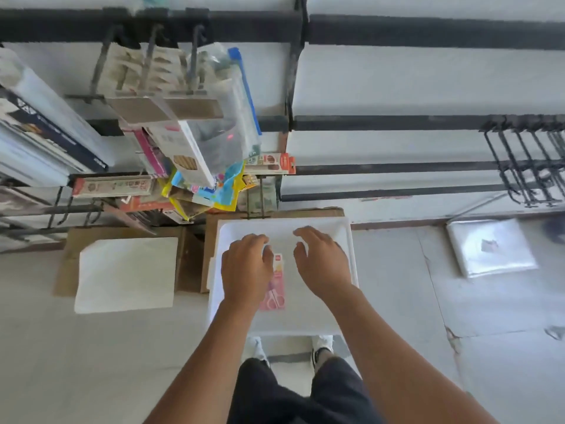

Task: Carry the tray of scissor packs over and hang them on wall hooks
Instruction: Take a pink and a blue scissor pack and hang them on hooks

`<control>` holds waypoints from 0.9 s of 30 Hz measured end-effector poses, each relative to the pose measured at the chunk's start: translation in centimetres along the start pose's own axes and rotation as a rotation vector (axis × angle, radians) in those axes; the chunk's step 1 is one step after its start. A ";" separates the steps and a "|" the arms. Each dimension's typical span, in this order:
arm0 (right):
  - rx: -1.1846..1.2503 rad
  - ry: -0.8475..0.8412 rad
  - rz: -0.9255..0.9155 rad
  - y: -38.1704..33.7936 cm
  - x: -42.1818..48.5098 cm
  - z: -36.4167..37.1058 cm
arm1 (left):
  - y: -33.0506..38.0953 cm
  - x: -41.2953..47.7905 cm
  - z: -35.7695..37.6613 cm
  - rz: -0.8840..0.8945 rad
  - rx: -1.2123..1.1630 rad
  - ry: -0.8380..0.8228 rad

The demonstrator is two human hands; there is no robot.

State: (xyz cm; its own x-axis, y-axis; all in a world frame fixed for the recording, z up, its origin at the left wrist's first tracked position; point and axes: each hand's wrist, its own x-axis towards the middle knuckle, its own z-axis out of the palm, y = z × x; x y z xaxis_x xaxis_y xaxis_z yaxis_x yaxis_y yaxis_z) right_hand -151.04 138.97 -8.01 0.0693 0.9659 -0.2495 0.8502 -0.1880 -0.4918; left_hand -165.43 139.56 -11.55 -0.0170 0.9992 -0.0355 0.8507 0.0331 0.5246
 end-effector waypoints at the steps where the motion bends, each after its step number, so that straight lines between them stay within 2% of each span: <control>1: 0.015 -0.011 -0.004 0.7 0.1 0.8 | -0.4 -0.1 1.1 -0.025 -0.012 -0.006; 8: 0.089 -0.016 0.008 5.2 1.6 4.8 | -3.4 -0.6 10.2 -0.092 -0.041 -0.014; 13: 0.123 -0.001 0.051 7.7 2.8 7.2 | -5.0 -0.2 15.5 -0.333 0.171 -0.298; 16: 0.144 -0.004 0.079 8.6 3.1 8.1 | -5.5 -0.2 17.4 -0.444 0.192 -0.395; 20: 0.172 -0.025 0.128 9.3 3.5 8.9 | -6.2 -0.1 19.1 -0.484 0.201 -0.377; 27: 0.226 -0.062 0.235 10.2 4.0 10.2 | -6.6 1.5 19.0 -0.583 -0.033 -0.294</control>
State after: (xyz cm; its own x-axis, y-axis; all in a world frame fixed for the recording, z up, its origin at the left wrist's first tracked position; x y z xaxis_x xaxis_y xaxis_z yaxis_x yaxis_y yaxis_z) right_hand -147.42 139.10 -22.54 0.2120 0.8800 -0.4251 0.6772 -0.4459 -0.5853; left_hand -161.07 140.45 -31.18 -0.3228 0.7697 -0.5508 0.7284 0.5736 0.3747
